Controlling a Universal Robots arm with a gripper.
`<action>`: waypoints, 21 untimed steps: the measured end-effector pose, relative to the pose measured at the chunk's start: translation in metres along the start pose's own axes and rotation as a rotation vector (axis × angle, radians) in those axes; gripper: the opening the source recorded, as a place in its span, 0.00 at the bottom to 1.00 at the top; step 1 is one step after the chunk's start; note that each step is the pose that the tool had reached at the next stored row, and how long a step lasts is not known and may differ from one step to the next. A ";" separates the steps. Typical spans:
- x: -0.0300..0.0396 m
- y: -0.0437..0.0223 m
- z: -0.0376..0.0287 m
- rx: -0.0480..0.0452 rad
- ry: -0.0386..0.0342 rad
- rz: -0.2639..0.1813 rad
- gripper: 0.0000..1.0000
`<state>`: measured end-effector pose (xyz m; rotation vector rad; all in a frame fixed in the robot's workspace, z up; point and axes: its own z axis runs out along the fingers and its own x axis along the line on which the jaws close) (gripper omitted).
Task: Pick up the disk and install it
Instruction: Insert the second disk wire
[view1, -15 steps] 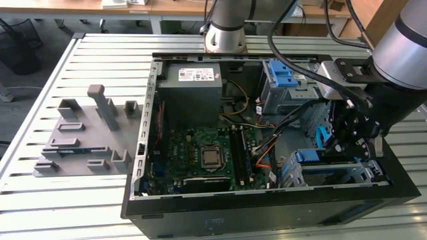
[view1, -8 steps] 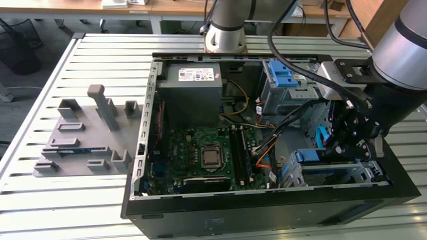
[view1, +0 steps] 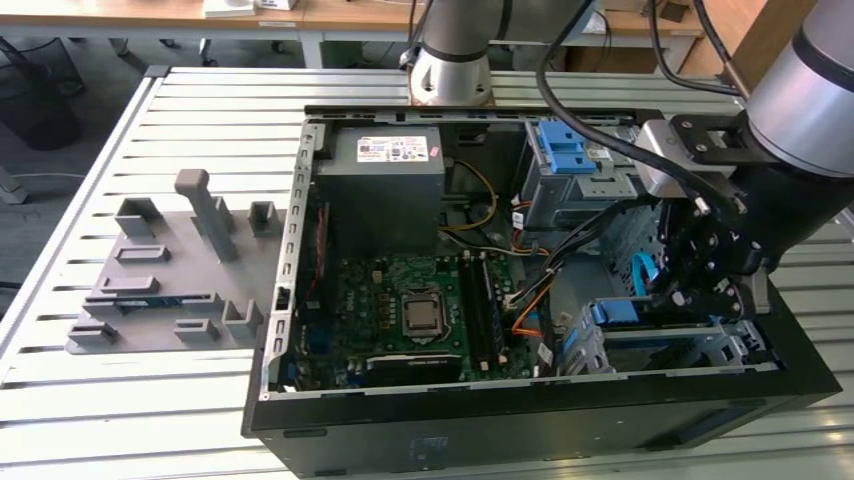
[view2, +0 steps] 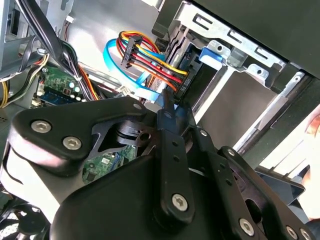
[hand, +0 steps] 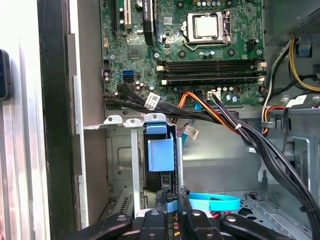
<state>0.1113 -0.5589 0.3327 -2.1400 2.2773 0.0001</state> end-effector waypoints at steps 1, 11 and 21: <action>0.0000 0.0000 -0.0003 0.0000 0.0002 0.000 0.24; -0.0001 0.0000 -0.0039 0.0000 0.0003 0.000 0.24; -0.0006 -0.0001 -0.0128 0.0000 0.0004 0.000 0.24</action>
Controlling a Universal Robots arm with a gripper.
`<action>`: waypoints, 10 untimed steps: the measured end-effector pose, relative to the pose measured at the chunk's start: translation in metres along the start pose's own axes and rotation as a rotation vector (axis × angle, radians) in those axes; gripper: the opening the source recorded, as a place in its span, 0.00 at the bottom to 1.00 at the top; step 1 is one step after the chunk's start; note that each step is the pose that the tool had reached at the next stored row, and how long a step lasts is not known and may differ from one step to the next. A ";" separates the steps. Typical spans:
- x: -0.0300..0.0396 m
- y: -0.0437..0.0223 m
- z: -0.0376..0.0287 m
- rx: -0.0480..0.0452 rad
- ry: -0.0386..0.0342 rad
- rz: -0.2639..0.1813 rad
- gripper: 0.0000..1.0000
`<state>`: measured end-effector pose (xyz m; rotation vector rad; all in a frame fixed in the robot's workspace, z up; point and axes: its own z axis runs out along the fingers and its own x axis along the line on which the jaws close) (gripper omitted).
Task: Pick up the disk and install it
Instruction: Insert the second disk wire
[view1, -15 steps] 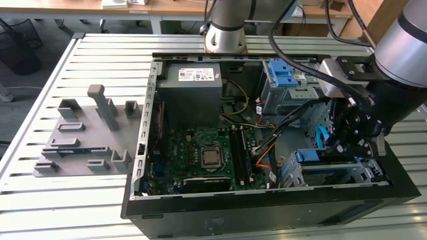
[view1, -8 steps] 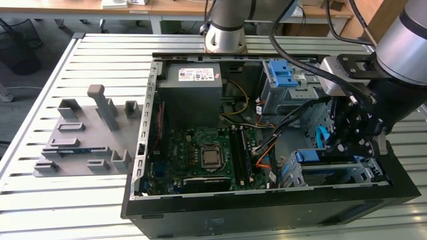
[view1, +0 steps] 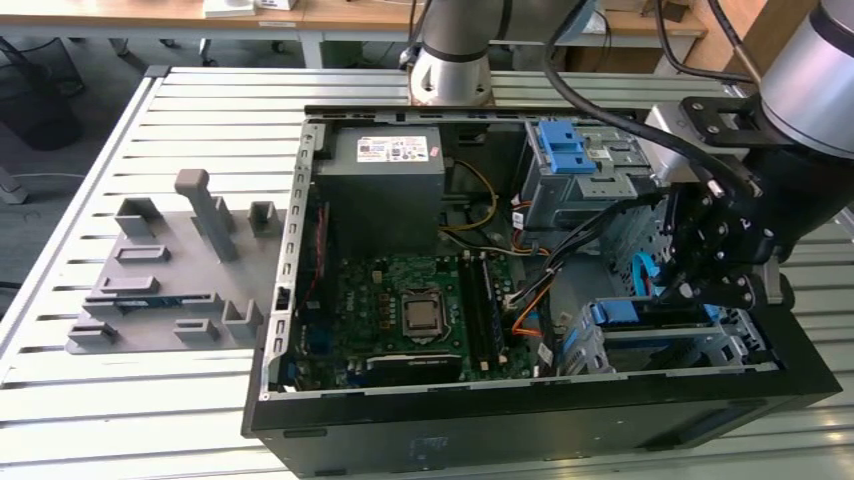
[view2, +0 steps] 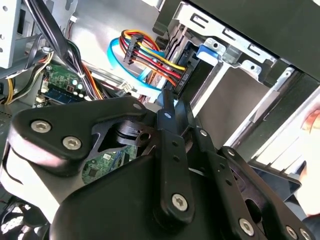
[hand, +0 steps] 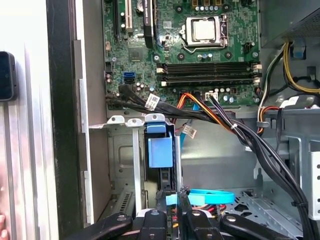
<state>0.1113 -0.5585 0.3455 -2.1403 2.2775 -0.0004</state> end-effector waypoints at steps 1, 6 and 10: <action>-0.0001 0.0000 -0.0011 0.0000 0.0000 0.000 0.22; -0.0002 0.0000 -0.0020 -0.0001 0.0000 0.000 0.11; -0.0002 0.0000 -0.0021 -0.0001 0.0000 0.000 0.11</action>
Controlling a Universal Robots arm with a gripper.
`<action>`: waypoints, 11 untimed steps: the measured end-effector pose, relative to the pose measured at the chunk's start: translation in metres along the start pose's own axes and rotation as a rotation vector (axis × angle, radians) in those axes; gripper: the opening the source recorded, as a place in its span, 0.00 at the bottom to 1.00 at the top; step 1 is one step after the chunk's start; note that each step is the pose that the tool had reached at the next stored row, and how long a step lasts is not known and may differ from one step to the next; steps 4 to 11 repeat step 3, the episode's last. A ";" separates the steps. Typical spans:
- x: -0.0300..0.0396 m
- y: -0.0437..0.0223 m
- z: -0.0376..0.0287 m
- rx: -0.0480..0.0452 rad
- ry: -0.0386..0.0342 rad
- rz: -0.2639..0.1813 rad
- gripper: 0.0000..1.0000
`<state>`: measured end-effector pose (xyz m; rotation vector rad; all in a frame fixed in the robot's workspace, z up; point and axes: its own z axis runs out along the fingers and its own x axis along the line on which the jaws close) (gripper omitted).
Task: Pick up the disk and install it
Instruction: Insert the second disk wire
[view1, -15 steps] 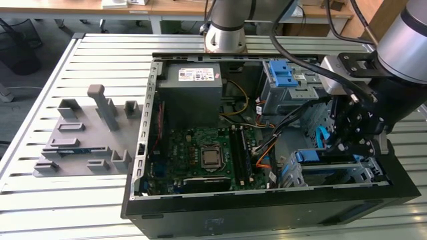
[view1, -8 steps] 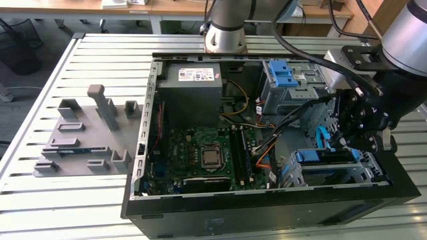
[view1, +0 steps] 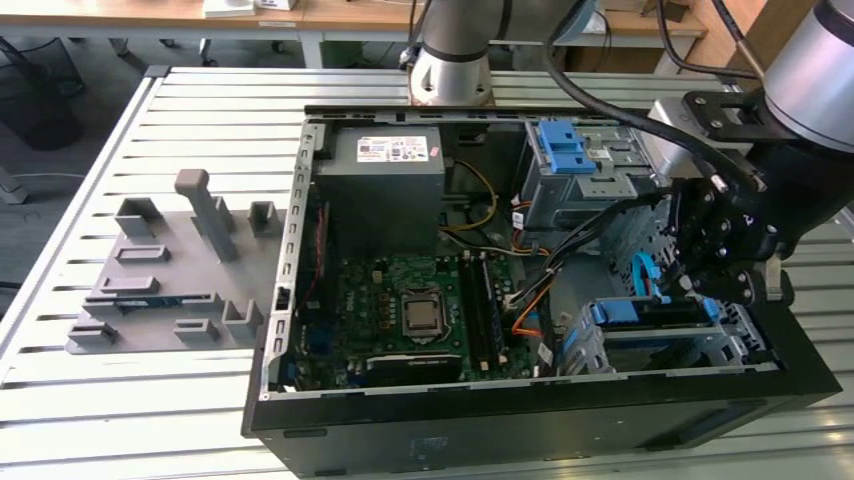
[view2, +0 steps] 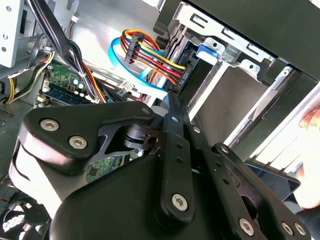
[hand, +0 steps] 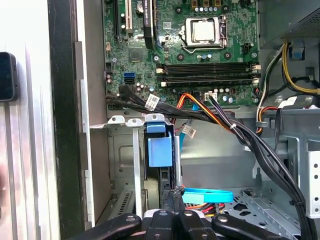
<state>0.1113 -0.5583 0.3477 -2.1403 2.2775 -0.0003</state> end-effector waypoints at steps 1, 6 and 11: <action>0.0000 0.0000 -0.0001 0.0000 0.0001 0.000 0.11; 0.0000 0.0000 -0.0001 0.0000 0.0000 0.000 0.11; 0.0000 0.0000 -0.0001 0.0000 0.0000 0.000 0.11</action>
